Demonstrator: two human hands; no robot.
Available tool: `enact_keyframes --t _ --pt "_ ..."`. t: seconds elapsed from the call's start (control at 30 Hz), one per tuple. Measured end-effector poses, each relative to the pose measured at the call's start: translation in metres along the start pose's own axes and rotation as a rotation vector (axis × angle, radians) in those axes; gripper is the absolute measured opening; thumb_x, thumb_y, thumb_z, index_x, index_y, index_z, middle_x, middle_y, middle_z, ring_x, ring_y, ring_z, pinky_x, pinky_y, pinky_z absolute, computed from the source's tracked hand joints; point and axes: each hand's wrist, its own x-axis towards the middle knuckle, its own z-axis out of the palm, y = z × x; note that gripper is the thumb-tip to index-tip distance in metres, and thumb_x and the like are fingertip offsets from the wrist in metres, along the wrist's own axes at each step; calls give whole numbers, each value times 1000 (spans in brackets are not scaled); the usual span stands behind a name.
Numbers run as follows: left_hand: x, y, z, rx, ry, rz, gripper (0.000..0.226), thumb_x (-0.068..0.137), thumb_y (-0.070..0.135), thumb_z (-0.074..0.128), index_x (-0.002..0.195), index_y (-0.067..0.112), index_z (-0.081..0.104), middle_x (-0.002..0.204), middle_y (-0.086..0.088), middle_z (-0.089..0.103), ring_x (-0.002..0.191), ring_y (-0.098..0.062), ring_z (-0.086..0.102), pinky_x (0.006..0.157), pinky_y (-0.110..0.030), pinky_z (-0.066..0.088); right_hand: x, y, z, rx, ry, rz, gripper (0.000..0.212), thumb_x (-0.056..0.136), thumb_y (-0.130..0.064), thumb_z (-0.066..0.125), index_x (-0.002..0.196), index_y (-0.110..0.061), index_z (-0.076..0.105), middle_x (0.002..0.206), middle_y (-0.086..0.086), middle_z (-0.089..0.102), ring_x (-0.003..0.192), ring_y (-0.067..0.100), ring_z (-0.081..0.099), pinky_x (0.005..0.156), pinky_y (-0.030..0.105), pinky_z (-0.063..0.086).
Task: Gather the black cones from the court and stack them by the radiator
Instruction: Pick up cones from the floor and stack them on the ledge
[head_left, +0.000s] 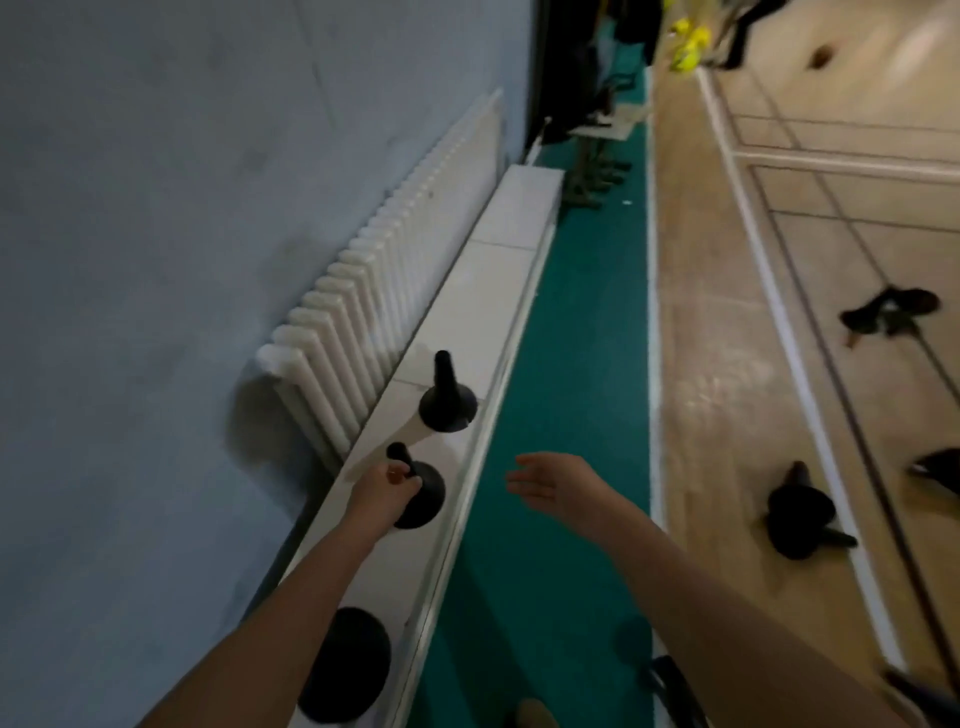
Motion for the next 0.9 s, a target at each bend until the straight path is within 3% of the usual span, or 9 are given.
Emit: enact_keyframes --t 0.13,0.23,0.3,0.37,0.5,0.63,0.9 --pt "-5 12 23 88 -136 106 28 90 22 61 116 9 59 112 -12 62 96 -26 57 87 -33 49 -35 21 -23 109 126 -33 18 95 -6 45 111 -7 54 85 10 64 73 19 62 64 25 43" --pt "-16 13 43 118 -242 190 24 91 20 61 112 8 59 106 -10 61 94 -22 55 81 -27 43 -61 49 -39 165 226 -33 20 96 -7 42 113 -7 53 86 9 64 76 20 62 68 27 44" --pt "-27 10 59 144 -310 246 23 92 21 61 110 8 60 108 -10 62 98 -23 57 84 -30 45 -82 70 -49 190 284 -34 22 98 -9 41 116 -5 54 93 10 65 91 27 66 85 35 49" --pt "-40 10 75 180 -374 281 27 92 23 60 113 7 60 110 -9 62 103 -26 59 89 -35 47 -104 88 -61 226 346 -44 22 99 -10 42 117 -3 54 99 12 63 105 32 62 104 41 42" --pt "-74 13 108 265 -494 358 26 94 26 57 112 9 60 108 -7 60 101 -26 58 86 -33 46 -146 127 -90 330 456 -64 30 99 -13 46 125 -1 51 109 15 64 106 30 61 100 39 45" --pt "-100 24 143 315 -589 440 14 93 26 58 98 13 60 105 -8 62 87 -20 54 78 -30 43 -180 160 -121 448 562 -68 32 99 -15 44 127 0 50 117 17 61 104 30 61 98 38 47" --pt "-144 45 230 471 -772 526 17 95 29 53 98 15 62 103 -2 64 98 -20 60 82 -32 47 -214 214 -178 586 735 36 28 98 -13 47 122 -1 55 117 15 61 103 26 60 100 38 47"
